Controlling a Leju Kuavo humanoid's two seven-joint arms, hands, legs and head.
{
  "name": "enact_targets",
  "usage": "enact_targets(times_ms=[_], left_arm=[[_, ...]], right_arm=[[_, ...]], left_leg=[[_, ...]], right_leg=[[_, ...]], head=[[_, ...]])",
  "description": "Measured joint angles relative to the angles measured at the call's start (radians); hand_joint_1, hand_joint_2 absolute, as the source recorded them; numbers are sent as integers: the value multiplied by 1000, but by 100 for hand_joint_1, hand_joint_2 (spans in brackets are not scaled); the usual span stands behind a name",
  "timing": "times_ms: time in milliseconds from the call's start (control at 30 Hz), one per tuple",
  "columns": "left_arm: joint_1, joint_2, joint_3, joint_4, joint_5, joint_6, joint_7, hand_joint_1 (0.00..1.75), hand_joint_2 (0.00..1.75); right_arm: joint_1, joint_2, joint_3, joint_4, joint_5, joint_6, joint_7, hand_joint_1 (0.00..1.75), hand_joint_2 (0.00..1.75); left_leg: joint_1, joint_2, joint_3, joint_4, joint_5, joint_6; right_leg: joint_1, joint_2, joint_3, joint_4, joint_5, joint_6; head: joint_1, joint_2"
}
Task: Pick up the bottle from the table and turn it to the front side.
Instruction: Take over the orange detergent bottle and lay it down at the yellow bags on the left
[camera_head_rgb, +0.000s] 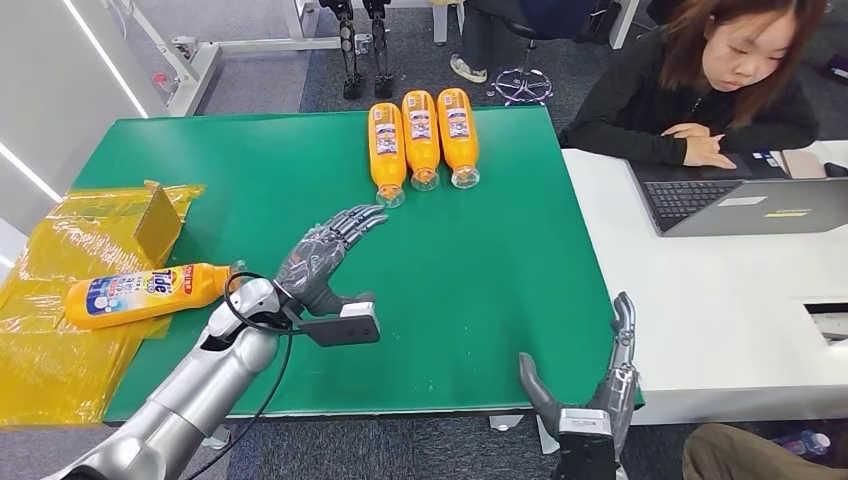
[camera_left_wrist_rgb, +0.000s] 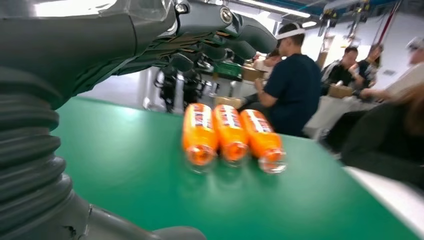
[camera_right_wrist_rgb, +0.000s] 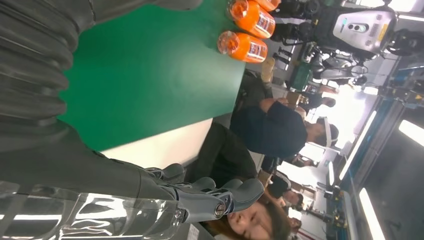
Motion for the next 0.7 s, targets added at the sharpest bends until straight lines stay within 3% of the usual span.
enact_targets(times_ms=[400, 700], left_arm=[[137, -16, 0, -187, 293, -126, -93, 0, 175], [223, -18, 0, -308, 619, -315, -101, 0, 175]], right_arm=[[51, -1, -45, -101, 14, 0, 0, 0, 175], [79, -26, -58, -178, 15, 0, 0, 0, 175]], left_leg=[[0, 0, 0, 0, 0, 0], [0, 0, 0, 0, 0, 0]], right_leg=[[0, 0, 0, 0, 0, 0], [0, 0, 0, 0, 0, 0]], head=[[0, 0], [0, 0]])
